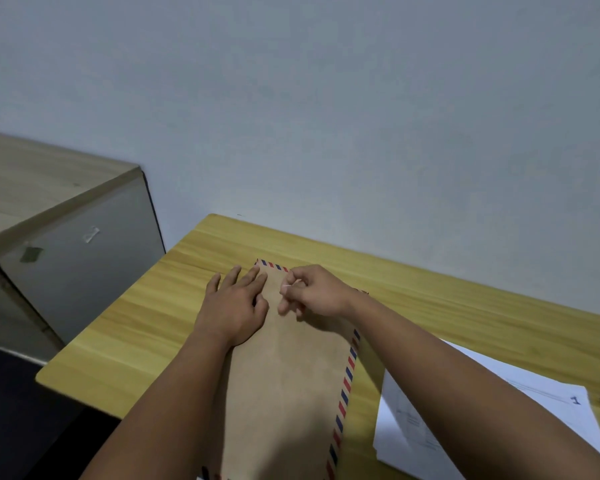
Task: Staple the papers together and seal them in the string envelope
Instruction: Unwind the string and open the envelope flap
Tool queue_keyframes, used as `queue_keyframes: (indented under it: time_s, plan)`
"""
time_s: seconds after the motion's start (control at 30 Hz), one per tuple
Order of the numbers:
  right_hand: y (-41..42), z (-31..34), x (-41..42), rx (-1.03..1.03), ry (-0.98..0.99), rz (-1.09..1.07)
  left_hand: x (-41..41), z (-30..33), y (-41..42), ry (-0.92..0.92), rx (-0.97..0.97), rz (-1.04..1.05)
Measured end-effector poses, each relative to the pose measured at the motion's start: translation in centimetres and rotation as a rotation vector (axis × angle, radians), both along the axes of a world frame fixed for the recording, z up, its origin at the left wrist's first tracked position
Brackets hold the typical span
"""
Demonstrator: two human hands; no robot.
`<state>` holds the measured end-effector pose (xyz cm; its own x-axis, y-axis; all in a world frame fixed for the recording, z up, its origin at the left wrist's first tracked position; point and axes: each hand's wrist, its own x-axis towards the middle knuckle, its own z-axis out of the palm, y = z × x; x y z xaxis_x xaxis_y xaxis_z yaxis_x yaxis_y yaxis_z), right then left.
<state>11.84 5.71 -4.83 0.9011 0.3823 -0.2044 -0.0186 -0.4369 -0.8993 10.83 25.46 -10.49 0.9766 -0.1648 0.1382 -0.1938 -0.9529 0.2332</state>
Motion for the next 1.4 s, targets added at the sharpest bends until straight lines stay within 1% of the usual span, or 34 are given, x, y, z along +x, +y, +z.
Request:
queue_keyframes:
  time_s: [0.03, 0.07, 0.13, 0.3, 0.37, 0.5, 0.57, 0.67, 0.7, 0.77, 0.8, 0.83, 0.93, 1.0, 1.07, 1.1, 1.13, 1.17, 1.2, 1.3, 1.4]
  plan:
    - [-0.4, 0.1, -0.6, -0.027, 0.009, 0.016, 0.0, 0.0, 0.0, 0.002, 0.000, 0.001]
    - [-0.9, 0.1, -0.8, -0.093, -0.021, 0.019, -0.1, 0.1, 0.0, 0.000, 0.001, 0.002]
    - [-2.4, 0.1, -0.7, -0.267, -0.143, 0.010, -0.1, 0.0, 0.0, -0.003, 0.006, 0.006]
    - [-5.3, 1.0, 1.0, -0.731, -0.371, -0.002, -0.1, -0.1, 0.1, -0.001, -0.011, 0.006]
    - [-5.2, 1.5, 2.1, -0.820, -0.476, -0.037, 0.0, -0.1, 0.1, -0.001, -0.014, 0.008]
    - [-4.3, 1.8, 4.0, -0.908, -0.614, -0.082, 0.1, -0.2, 0.1, -0.010, -0.026, 0.011]
    - [-3.4, 2.3, 4.9, -1.020, -0.683, -0.002, 0.1, -0.2, 0.1, -0.014, -0.019, 0.009]
    - [-1.4, 3.4, 5.9, -1.208, -0.641, 0.165, 0.1, -0.3, 0.1, -0.027, -0.018, 0.005]
    - [-0.6, 3.7, 6.1, -1.237, -0.627, 0.204, 0.1, -0.3, 0.1, -0.032, -0.016, 0.004]
    - [0.6, 3.7, 6.5, -1.215, -0.651, 0.215, 0.1, -0.4, 0.1, -0.038, -0.019, 0.004]
    - [1.0, 3.5, 6.6, -1.166, -0.647, 0.192, 0.2, -0.4, 0.1, -0.040, -0.022, 0.005]
    - [1.2, 3.2, 6.6, -1.068, -0.615, 0.166, 0.2, -0.4, 0.1, -0.041, -0.022, 0.005]
    - [1.6, 2.9, 5.1, -0.656, -0.388, 0.123, 0.2, -0.4, 0.0, -0.042, -0.010, 0.006]
    - [1.5, 2.8, 3.3, -0.421, -0.242, 0.117, 0.1, -0.4, 0.1, -0.043, -0.011, 0.011]
    - [0.8, 2.8, 1.7, -0.244, -0.053, 0.134, 0.1, -0.3, 0.0, -0.037, -0.007, 0.013]
    - [0.3, 3.0, 1.0, -0.202, 0.036, 0.150, 0.0, -0.3, 0.0, -0.033, -0.005, 0.013]
    - [-0.2, 3.0, 0.4, -0.195, 0.091, 0.163, -0.1, -0.3, 0.0, -0.032, -0.005, 0.013]
    - [-0.8, 3.1, -0.1, -0.212, 0.106, 0.167, -0.1, -0.2, -0.1, -0.033, -0.008, 0.014]
    - [-1.3, 3.0, -0.3, -0.265, 0.079, 0.163, -0.1, -0.2, -0.1, -0.034, -0.011, 0.015]
    - [-3.3, 2.8, 0.2, -0.511, -0.117, 0.141, -0.1, -0.2, 0.0, -0.030, -0.018, 0.018]
    - [-4.6, 3.2, 1.8, -0.774, -0.240, 0.115, -0.2, -0.1, 0.0, -0.027, -0.021, 0.018]
